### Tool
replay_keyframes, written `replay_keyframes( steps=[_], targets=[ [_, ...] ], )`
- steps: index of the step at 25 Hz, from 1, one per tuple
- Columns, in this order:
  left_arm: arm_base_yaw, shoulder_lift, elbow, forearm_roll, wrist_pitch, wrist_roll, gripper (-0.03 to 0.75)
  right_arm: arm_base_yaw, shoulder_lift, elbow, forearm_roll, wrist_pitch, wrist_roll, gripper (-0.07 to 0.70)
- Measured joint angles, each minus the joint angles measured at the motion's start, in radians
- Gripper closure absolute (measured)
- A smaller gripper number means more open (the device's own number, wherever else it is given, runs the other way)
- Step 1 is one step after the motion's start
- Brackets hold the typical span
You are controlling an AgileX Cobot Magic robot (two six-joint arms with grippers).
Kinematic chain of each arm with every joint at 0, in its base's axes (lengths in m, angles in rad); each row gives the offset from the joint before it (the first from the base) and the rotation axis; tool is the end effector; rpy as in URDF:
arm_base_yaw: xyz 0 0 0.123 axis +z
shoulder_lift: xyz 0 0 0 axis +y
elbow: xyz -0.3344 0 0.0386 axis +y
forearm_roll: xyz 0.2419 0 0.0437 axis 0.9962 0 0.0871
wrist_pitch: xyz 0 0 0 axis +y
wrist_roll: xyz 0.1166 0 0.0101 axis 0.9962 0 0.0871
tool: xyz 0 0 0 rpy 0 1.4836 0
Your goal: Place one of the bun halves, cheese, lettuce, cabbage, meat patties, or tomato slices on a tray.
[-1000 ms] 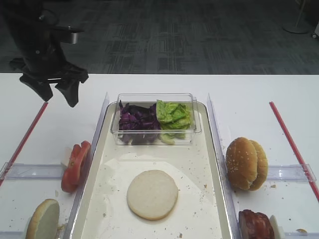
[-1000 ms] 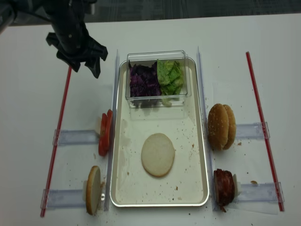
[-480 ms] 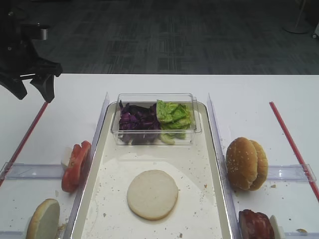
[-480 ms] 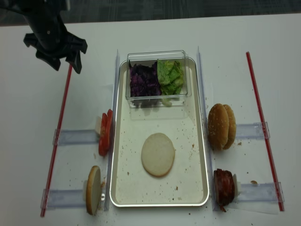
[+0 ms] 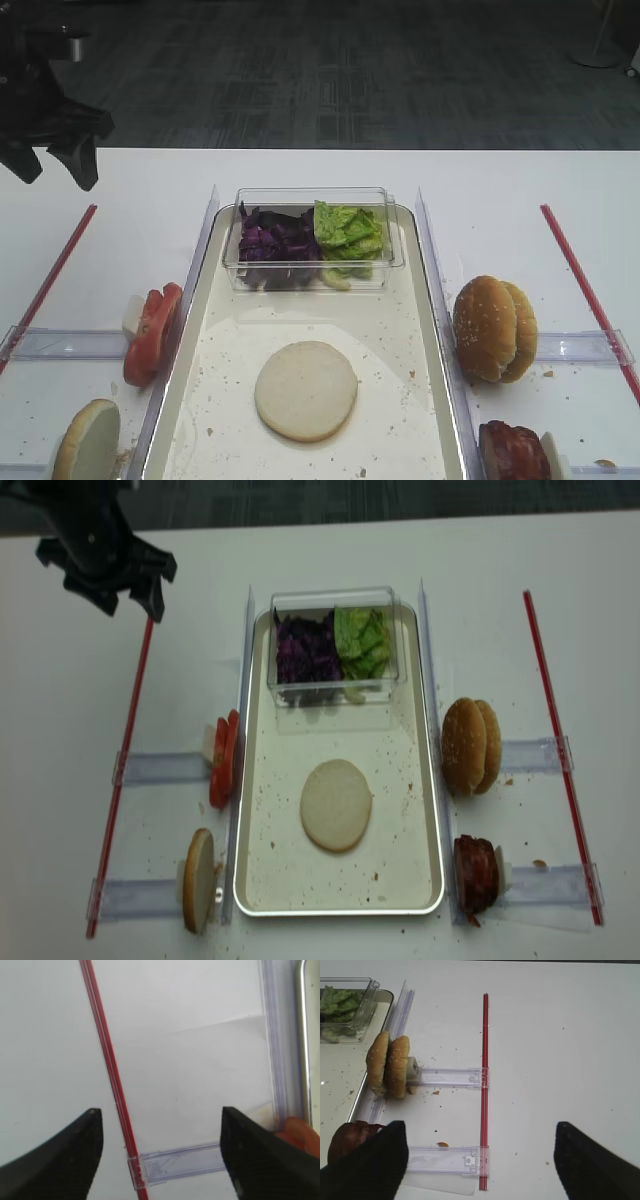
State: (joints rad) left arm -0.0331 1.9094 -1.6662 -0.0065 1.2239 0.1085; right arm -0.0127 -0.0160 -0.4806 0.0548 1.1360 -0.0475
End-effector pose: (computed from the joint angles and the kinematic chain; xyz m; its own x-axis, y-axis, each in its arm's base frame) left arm 0.4147 -0.0144 0.2948 -0.9721 0.1383 -0.1893 0.1382 0.9903 0.0142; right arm -0.0435 0.0064 0.2486 -0.5232 -0.0177 -0.8521 -0.0424 0.9991 0.0052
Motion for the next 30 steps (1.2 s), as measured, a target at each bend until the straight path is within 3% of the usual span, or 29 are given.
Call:
replay_keyframes(
  steps=[12, 30],
  targets=[
    [0.0, -0.261, 0.169, 0.007, 0.009, -0.001, 0.257, 0.0, 0.0, 0.0, 0.0, 0.0, 0.0, 0.017],
    [0.0, -0.82, 0.586, 0.007, 0.016, -0.044, 0.257, 0.0, 0.0, 0.0, 0.0, 0.0, 0.0, 0.017]
  ],
)
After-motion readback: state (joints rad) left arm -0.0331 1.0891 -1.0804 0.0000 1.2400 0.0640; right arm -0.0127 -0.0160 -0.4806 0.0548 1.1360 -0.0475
